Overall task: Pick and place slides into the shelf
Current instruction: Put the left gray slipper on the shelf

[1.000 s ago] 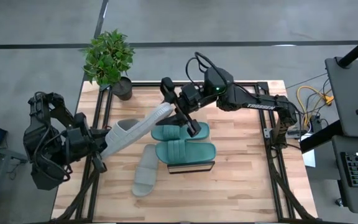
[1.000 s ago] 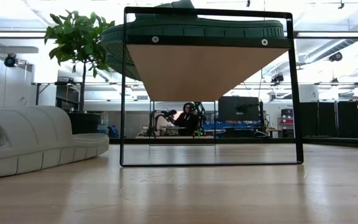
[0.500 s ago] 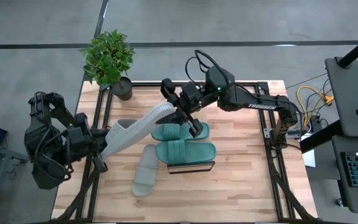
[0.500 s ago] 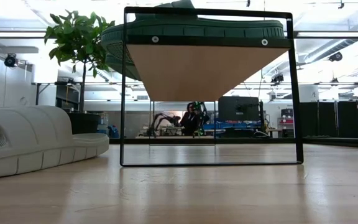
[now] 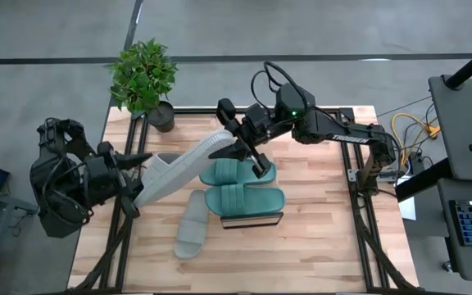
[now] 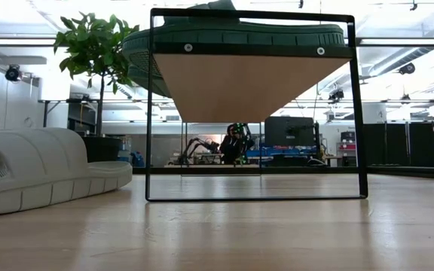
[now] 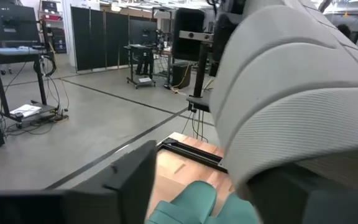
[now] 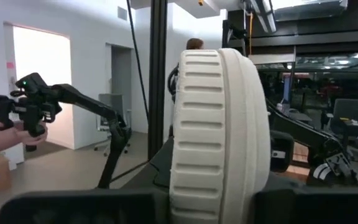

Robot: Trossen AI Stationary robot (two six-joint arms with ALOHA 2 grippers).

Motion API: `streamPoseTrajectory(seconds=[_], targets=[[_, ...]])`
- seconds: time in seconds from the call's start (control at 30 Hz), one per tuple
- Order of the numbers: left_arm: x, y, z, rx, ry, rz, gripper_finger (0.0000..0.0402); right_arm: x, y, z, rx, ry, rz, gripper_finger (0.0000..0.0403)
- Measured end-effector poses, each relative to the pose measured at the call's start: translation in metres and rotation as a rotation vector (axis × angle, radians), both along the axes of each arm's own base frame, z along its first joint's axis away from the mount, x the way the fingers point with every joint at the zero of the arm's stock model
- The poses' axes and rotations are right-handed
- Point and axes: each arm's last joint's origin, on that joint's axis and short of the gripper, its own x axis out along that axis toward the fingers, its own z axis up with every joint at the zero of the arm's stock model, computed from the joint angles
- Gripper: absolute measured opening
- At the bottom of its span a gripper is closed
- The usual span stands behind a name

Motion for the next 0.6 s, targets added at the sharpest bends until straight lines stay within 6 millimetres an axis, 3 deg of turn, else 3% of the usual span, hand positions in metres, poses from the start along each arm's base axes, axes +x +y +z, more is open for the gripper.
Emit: streamPoseTrajectory(seconds=[0.2, 0.6], targets=[[-0.01, 0.016, 0.007, -0.04, -0.022, -0.005, 0.027, -0.01, -0.003, 0.005, -0.028, 0.018, -0.054, 0.0049], [-0.024, 0.038, 0.016, -0.111, -0.067, -0.006, 0.0273, -0.055, -0.008, 0.018, -0.142, 0.152, -0.25, 0.0049]])
